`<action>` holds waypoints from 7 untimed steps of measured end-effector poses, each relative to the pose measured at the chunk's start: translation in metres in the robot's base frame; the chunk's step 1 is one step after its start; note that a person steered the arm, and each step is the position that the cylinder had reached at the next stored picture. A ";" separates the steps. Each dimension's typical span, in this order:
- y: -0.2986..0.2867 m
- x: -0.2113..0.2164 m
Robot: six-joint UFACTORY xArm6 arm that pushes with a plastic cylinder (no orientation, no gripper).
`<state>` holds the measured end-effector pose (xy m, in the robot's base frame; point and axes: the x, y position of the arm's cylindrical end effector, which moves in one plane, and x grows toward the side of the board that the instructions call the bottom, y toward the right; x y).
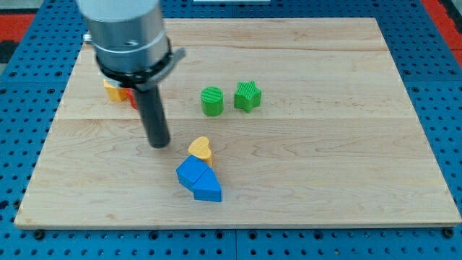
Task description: Separate the group of blocks
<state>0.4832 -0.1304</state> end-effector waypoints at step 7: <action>-0.053 -0.114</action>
<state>0.3692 -0.1832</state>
